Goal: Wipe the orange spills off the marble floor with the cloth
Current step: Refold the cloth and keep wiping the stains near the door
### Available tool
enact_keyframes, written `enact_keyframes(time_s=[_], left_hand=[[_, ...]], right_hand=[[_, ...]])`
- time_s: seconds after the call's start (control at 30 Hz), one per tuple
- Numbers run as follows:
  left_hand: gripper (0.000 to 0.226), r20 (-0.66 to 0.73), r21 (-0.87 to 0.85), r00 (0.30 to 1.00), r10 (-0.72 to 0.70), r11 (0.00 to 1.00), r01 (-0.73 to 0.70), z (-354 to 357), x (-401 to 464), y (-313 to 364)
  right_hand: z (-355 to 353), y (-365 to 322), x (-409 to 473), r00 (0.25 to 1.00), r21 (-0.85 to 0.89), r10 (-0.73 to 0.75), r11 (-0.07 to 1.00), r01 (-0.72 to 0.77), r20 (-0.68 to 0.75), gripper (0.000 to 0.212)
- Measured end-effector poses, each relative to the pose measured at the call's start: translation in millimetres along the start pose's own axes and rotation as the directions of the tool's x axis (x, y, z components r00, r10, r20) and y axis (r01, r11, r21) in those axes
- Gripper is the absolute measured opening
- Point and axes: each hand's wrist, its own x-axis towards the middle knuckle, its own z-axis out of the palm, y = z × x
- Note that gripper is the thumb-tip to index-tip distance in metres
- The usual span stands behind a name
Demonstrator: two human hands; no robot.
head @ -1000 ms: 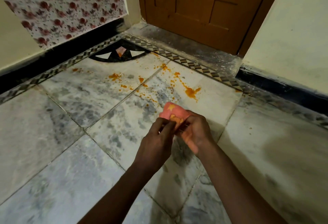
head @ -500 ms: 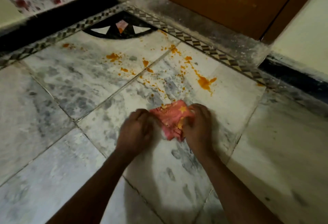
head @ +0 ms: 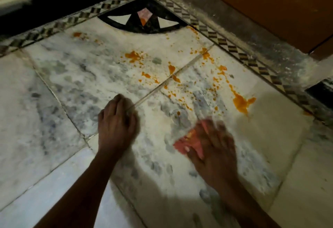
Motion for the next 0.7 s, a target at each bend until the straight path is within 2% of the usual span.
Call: enact_keyframes(time_s=[0.07,0.1,0.13,0.17,0.2,0.27,0.33,0.4,0.47,0.53,0.6,0.7], left_hand=[[0.058,-0.013,0.031,1.000,-0.008,0.999,0.009,1,1,-1],[0.060,-0.024,0.052,0.999,-0.022,0.998,0.023,3,1,-2],[0.061,-0.034,0.065,0.999,-0.034,0.997,0.036,6,2,-3],[0.063,-0.035,0.072,0.998,-0.045,0.996,0.048,7,2,-4],[0.064,-0.028,0.078,0.998,-0.054,0.995,0.056,8,3,-4],[0.067,-0.007,0.080,0.998,-0.067,0.994,0.068,6,4,-3],[0.068,-0.007,0.076,0.997,-0.073,0.994,0.074,1,5,-1],[0.068,-0.008,0.074,0.997,-0.072,0.995,0.072,1,6,-1],[0.067,-0.014,0.074,0.997,-0.077,0.994,0.078,3,7,-2],[0.067,-0.014,0.082,0.997,-0.077,0.994,0.078,6,7,-4],[0.066,-0.024,0.089,0.997,-0.077,0.993,0.079,9,7,-6],[0.067,-0.030,0.109,0.997,-0.066,0.992,0.069,9,7,-7]], right_hand=[[3,15,25,0.975,0.008,0.214,0.977,-0.214,-0.054,0.080],[10,10,52,0.939,0.033,0.330,0.944,-0.329,-0.092,0.080],[14,-2,84,0.907,0.062,0.408,0.913,-0.404,-0.101,0.081],[14,-21,109,0.905,0.082,0.418,0.908,-0.412,-0.084,0.082],[15,-39,121,0.929,0.091,0.361,0.931,-0.354,-0.083,0.081],[11,-62,103,0.989,0.061,0.142,0.988,-0.139,-0.046,0.078],[-6,-61,52,1.000,0.045,0.009,0.999,-0.009,-0.011,0.076],[-10,-37,30,0.998,0.043,0.057,0.997,-0.057,-0.006,0.078],[1,-21,68,0.966,0.038,0.259,0.965,-0.259,-0.015,0.080],[14,-37,130,0.905,0.087,0.421,0.906,-0.415,-0.058,0.081],[17,-78,170,0.925,0.122,0.377,0.921,-0.369,-0.048,0.081],[8,-116,137,0.996,0.130,0.082,0.988,-0.078,-0.031,0.077]])
